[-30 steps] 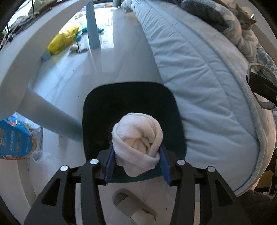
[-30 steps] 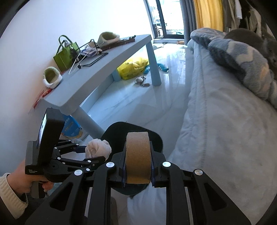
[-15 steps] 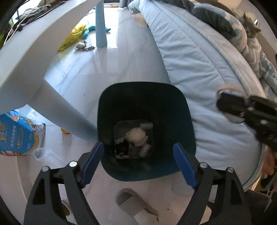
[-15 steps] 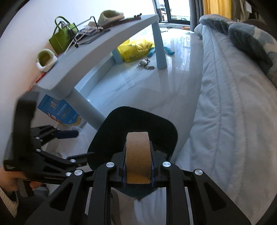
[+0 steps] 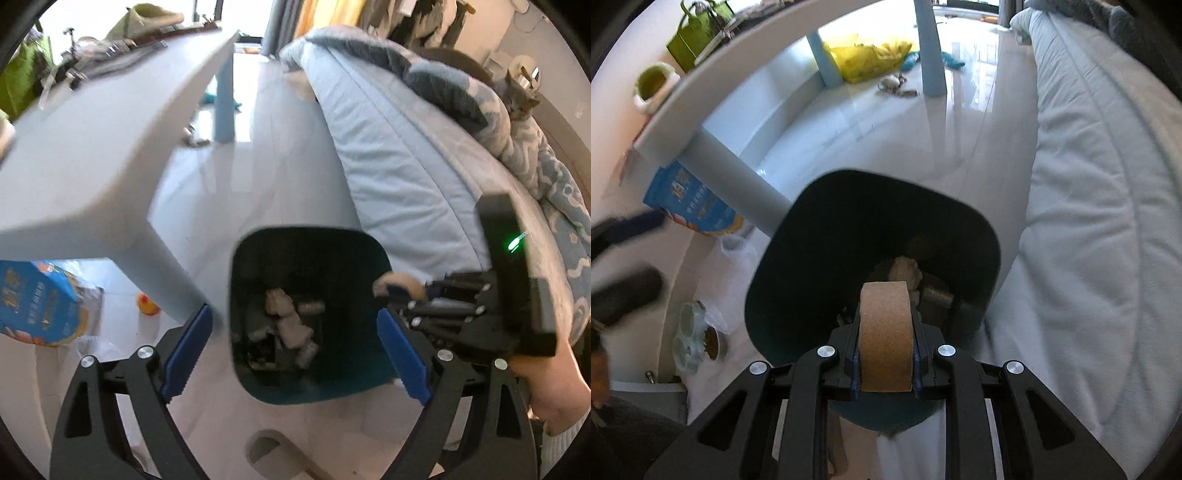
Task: Collect trash
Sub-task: 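Open the left tool over the bin while the right tool releases the tape roll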
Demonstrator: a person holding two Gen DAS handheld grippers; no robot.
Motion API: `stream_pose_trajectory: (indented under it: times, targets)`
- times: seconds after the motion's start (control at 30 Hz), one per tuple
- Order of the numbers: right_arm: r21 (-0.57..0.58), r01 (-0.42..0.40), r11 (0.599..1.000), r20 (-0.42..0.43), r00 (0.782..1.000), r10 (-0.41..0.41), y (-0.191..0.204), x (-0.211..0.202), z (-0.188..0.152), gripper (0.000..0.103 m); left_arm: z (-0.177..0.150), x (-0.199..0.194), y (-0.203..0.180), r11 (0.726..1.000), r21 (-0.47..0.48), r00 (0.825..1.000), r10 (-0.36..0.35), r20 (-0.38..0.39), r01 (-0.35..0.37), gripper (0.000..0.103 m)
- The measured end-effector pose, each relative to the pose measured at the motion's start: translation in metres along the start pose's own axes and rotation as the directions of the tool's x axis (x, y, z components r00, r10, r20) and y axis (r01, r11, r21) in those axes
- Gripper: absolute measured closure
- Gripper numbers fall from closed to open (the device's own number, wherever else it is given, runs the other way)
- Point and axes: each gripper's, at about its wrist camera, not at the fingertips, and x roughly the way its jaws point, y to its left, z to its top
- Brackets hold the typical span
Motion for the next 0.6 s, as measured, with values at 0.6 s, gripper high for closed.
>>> stream_pose_trajectory:
  times: [0.6]
  targets:
    - [-0.082, -0.005, 0.997, 0.075, 0.997, 0.011, 0.013, -0.033, 0.001, 0.050, 0.011, -0.089, -0.024, 0.998, -0.011, 0.970, 0.062, 0.235, -0.061, 0.006]
